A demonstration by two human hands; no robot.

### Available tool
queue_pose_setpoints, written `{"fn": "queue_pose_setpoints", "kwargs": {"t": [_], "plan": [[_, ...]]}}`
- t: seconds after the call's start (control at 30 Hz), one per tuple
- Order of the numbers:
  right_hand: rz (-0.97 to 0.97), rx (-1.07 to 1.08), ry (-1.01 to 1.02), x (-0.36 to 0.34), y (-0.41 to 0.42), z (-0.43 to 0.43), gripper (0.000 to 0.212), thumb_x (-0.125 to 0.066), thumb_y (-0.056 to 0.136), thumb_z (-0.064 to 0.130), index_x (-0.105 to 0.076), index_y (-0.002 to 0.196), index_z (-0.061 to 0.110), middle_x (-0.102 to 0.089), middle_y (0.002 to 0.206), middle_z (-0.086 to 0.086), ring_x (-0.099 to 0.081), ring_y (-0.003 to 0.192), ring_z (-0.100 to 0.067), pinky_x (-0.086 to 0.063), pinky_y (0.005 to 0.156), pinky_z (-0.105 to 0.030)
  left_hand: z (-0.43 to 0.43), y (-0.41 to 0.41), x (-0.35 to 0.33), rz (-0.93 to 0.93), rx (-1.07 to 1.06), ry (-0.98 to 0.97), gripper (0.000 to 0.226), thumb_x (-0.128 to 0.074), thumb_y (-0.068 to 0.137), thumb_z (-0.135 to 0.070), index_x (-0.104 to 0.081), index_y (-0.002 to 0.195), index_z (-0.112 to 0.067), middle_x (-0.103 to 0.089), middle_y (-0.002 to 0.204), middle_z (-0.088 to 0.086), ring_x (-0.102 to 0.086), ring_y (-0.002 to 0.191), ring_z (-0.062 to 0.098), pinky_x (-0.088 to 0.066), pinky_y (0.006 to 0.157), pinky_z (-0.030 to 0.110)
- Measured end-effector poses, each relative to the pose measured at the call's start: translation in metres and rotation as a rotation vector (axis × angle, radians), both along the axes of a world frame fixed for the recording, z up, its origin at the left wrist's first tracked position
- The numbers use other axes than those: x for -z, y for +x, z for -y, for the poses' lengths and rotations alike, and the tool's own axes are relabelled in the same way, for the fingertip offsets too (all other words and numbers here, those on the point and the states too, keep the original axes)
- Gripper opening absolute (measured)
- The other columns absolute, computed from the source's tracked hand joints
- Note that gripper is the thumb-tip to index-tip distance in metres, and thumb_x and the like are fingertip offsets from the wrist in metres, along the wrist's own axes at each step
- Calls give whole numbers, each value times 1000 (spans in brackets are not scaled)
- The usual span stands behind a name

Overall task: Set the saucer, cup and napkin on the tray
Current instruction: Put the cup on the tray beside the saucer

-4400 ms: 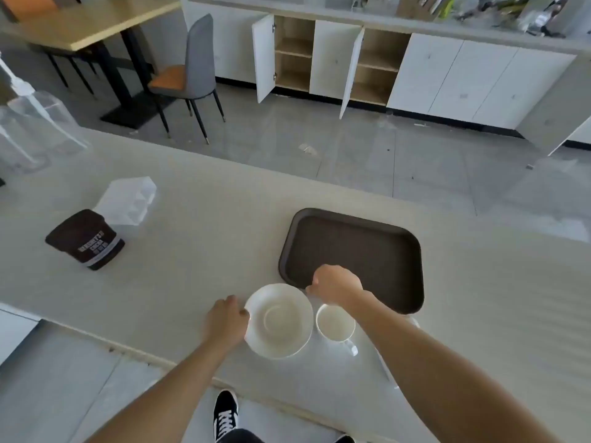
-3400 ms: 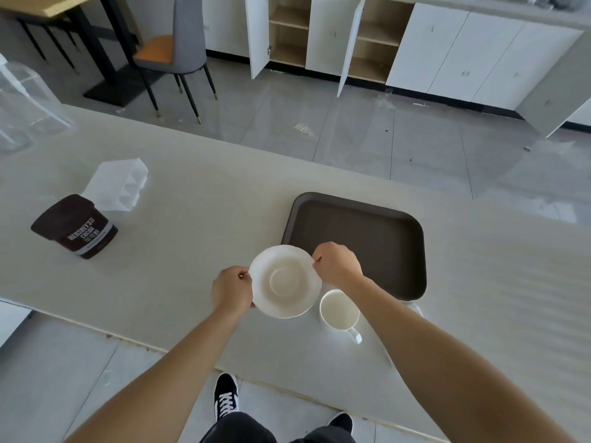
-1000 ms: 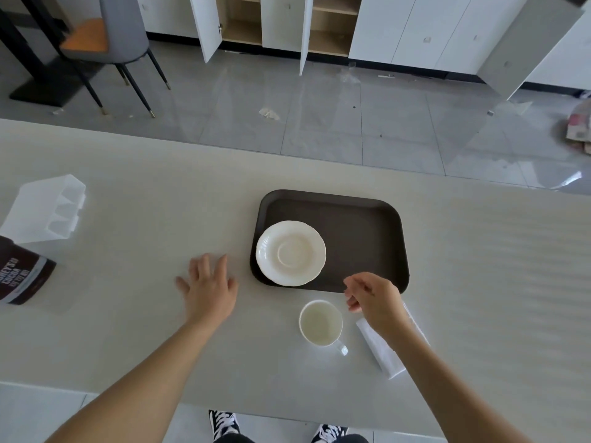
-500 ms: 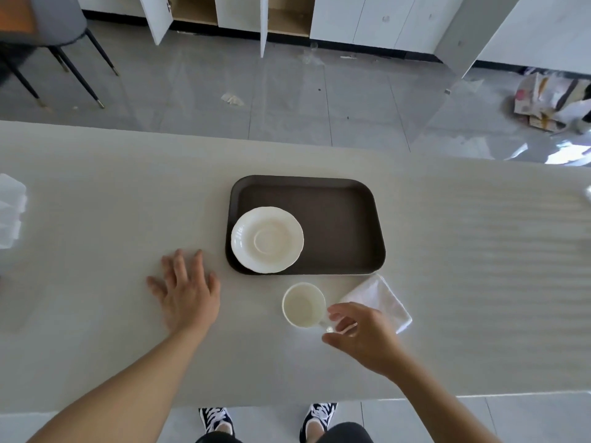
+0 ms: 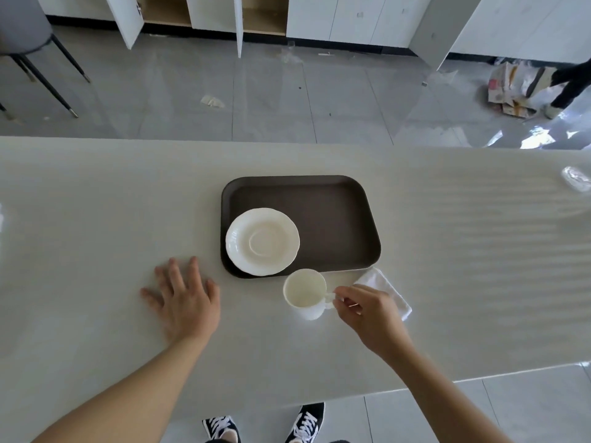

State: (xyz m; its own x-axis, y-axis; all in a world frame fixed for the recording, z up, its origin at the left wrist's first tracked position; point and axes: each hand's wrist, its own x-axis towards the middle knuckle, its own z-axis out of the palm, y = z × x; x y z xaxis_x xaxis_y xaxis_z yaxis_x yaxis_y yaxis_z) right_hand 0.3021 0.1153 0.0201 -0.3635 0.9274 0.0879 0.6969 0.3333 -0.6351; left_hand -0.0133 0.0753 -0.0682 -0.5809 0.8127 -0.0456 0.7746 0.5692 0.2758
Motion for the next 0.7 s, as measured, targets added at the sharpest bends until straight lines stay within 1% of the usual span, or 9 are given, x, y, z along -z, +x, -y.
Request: {"fn": "queue_pose_setpoints", "kwargs": {"t": [0.07,0.17,0.23,0.27,0.33,0.43,0.6,0.7], "plan": [[-8,12,56,-5,-1,-15,11,-76,82,3,-69,77,10,-61,65,0,-55,56,-18,-51,53,-27,3,-5,0,-24,6,7,61,-32,89,-39,-47,142,-14,-35,154,24,-23,146,46,-8,112,72],[-90,12,97,-15,1,-34,11,-76,82,0,-75,87,10,-70,77,0,-62,61,-17,-52,57,-25,3,-9,0,-49,2,27,61,-32,88,-40,-47,141,-15,-35,153,22,-22,147,44,-9,113,71],[-143,35,88,-16,6,-53,13,-74,85,0,-76,92,11,-68,77,0,-61,63,-15,-48,57,-22,4,-6,1,-61,-1,30,61,-33,87,-39,-48,141,-15,-36,153,21,-23,147,44,-10,112,71],[-159,38,75,-16,8,-61,13,-73,86,1,-76,94,11,-67,76,-1,-62,64,-16,-49,57,-23,4,-5,1,-65,-4,35,61,-34,87,-39,-48,140,-15,-37,152,21,-24,146,44,-11,112,70],[-170,36,49,-12,9,-74,13,-71,89,3,-76,97,11,-69,78,-3,-65,66,-21,-52,60,-32,4,-6,2,-70,-16,47,61,-35,86,-40,-49,140,-16,-37,152,20,-24,146,43,-12,113,70],[-178,71,4,-1,10,-85,14,-71,89,4,-77,100,10,-71,79,-5,-67,69,-22,-56,62,-40,4,-6,1,-70,-32,52,61,-35,86,-39,-50,140,-17,-38,153,19,-24,147,42,-12,114,69],[-214,103,-85,19,12,-86,14,-71,89,5,-77,101,11,-71,82,-4,-70,75,-25,-59,67,-45,3,-4,-1,-60,-51,40,61,-37,85,-37,-49,142,-18,-36,155,18,-23,148,40,-11,116,66],[-236,119,-115,26,12,-88,16,-72,88,4,-77,101,11,-72,86,-2,-70,76,-22,-59,70,-43,3,-3,-2,-58,-55,43,60,-39,85,-36,-49,142,-18,-36,155,18,-22,149,39,-10,117,66]]}}
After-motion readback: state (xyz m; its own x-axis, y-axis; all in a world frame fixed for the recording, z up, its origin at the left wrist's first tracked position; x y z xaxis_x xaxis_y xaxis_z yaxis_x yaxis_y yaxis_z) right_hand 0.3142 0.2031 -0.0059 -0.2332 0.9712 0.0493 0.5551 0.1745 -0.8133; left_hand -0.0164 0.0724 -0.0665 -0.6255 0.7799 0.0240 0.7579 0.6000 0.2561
